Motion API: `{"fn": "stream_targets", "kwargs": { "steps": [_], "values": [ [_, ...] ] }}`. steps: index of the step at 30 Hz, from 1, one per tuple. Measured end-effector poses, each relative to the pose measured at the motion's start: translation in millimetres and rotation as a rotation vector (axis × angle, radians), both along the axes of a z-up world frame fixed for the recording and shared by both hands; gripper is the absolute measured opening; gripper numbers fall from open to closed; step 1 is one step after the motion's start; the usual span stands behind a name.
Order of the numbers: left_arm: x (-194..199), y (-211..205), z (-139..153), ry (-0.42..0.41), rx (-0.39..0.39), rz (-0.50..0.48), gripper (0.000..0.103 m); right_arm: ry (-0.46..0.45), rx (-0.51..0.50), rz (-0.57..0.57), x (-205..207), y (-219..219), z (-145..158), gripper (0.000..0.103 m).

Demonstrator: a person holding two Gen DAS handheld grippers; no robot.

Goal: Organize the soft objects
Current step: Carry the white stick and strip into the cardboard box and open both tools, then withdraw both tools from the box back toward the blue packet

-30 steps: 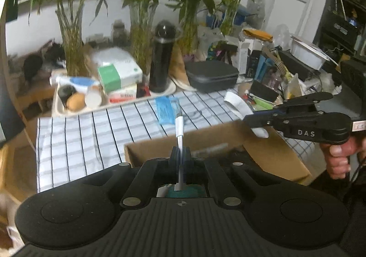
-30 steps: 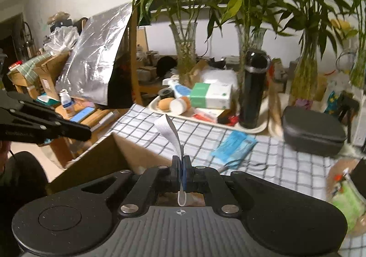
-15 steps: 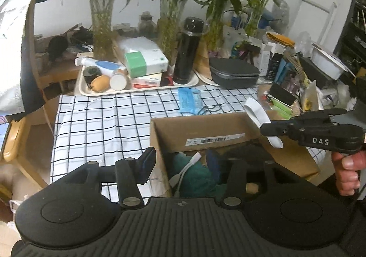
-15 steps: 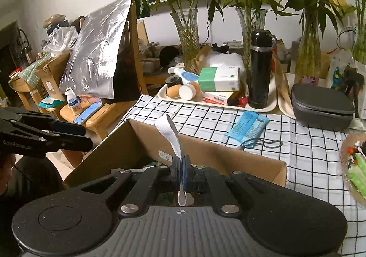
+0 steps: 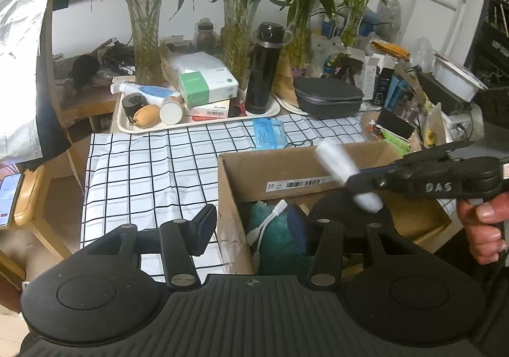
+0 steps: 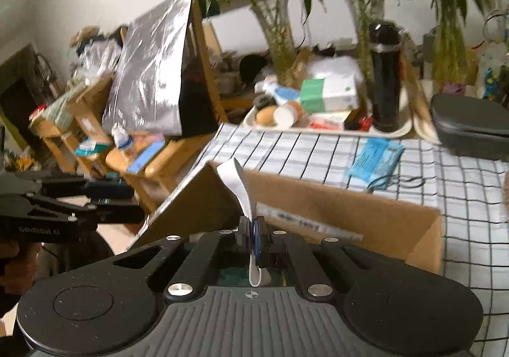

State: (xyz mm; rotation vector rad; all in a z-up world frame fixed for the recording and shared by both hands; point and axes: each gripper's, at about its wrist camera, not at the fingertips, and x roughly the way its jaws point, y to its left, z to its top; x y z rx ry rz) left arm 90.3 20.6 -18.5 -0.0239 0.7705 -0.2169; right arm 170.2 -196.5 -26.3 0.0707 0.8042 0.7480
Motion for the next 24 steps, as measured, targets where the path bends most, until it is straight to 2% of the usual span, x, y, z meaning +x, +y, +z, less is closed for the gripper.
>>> {"fn": "stream_targets", "kwargs": {
  "steps": [1, 2, 3, 4, 5, 8, 14, 24],
  "values": [
    [-0.9, -0.2, -0.2, 0.000, 0.000, -0.003, 0.048, 0.005, -0.016, 0.009, 0.4, 4.0, -1.8, 0.021],
    [-2.0, 0.0, -0.3, 0.000, 0.000, -0.007, 0.048, 0.005, -0.036, 0.016, 0.7, 7.8, -3.0, 0.046],
    [-2.9, 0.1, -0.3, -0.001, 0.000, -0.011, 0.048, -0.004, -0.050, 0.020, 0.3, 10.5, -3.2, 0.062],
    [-3.5, 0.3, -0.3, -0.002, 0.002, -0.014, 0.048, -0.020, -0.057, 0.023, -1.6, 12.5, -2.7, 0.085],
    [-4.4, 0.7, -0.5, -0.003, 0.003, -0.017, 0.048, -0.039, -0.057, 0.029, -3.1, 13.7, -1.0, 0.095],
    [-5.7, 2.9, -0.4, -0.004, 0.006, -0.019, 0.048, -0.063, -0.041, 0.040, -5.2, 13.6, 2.7, 0.103],
    [-7.4, 8.3, 1.2, -0.020, -0.012, -0.011, 0.048, -0.094, -0.107, -0.003, -1.6, 11.5, -0.3, 0.103],
    [-2.1, 4.7, -1.5, -0.021, -0.021, -0.021, 0.048, -0.121, -0.133, -0.040, -3.1, -7.6, -2.0, 0.103]
  ]
}}
